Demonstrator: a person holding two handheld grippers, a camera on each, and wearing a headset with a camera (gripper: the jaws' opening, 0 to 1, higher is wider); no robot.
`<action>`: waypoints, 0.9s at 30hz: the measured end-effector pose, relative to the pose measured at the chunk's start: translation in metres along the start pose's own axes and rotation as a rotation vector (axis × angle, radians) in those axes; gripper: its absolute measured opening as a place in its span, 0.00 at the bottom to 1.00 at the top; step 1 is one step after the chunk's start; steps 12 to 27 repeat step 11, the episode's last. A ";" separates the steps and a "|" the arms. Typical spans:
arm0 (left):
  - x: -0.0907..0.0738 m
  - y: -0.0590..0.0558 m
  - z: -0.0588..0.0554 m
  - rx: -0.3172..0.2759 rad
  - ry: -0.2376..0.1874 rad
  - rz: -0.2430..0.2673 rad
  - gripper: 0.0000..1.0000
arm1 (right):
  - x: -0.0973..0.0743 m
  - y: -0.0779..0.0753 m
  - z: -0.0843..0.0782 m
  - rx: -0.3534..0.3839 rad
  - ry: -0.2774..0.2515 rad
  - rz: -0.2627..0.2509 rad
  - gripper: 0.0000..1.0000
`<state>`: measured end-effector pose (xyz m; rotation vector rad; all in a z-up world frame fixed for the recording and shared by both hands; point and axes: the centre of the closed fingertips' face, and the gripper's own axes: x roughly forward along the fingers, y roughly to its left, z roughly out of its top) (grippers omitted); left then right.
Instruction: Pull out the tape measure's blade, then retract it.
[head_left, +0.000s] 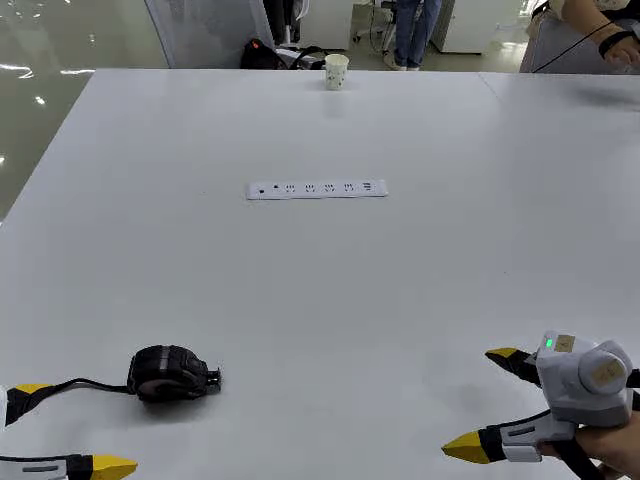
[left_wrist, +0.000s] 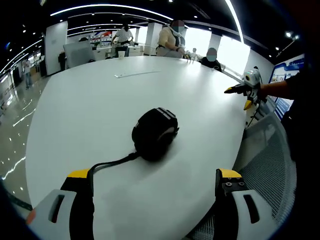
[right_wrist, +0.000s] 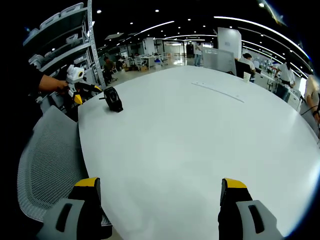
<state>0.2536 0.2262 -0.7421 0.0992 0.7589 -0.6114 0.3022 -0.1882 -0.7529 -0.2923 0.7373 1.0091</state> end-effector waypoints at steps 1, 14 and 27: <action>0.000 0.000 0.001 -0.002 0.000 -0.001 0.99 | 0.000 0.000 0.000 0.000 0.000 -0.001 0.99; 0.000 0.003 0.007 -0.003 -0.008 -0.004 0.99 | -0.003 -0.008 0.006 -0.007 -0.003 -0.009 0.99; 0.000 0.003 0.007 -0.003 -0.008 -0.004 0.99 | -0.003 -0.008 0.006 -0.007 -0.003 -0.009 0.99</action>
